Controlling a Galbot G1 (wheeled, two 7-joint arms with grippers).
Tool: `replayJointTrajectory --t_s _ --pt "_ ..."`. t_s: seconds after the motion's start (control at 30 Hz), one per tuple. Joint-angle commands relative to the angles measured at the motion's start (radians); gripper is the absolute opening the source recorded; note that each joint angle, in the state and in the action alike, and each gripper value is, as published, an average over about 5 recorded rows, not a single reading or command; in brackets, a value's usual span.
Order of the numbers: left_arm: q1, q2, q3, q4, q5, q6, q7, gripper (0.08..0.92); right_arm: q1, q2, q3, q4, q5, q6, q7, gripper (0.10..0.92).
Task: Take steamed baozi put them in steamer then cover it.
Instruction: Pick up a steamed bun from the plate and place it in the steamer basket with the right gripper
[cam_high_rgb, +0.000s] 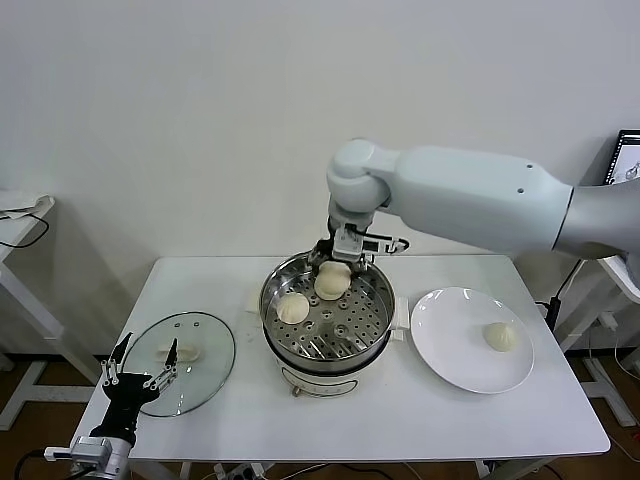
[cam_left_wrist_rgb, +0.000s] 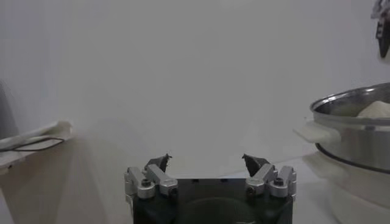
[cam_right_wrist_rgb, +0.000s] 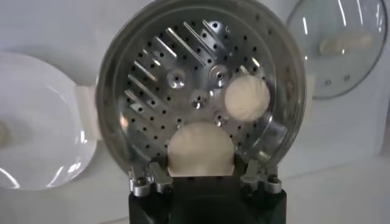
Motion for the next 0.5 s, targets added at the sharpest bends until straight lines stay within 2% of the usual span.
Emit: replayJointTrajectory --t_s 0.03,0.5 --pt "-0.005 0.000 -0.002 0.010 -0.002 0.000 0.000 0.823 -0.036 0.026 -0.016 0.057 -0.021 0.043 0.037 0.704" --pt "-0.009 -0.001 -0.008 0.018 -0.002 0.001 0.000 0.823 -0.043 0.005 -0.047 0.134 0.019 0.009 0.030 0.704"
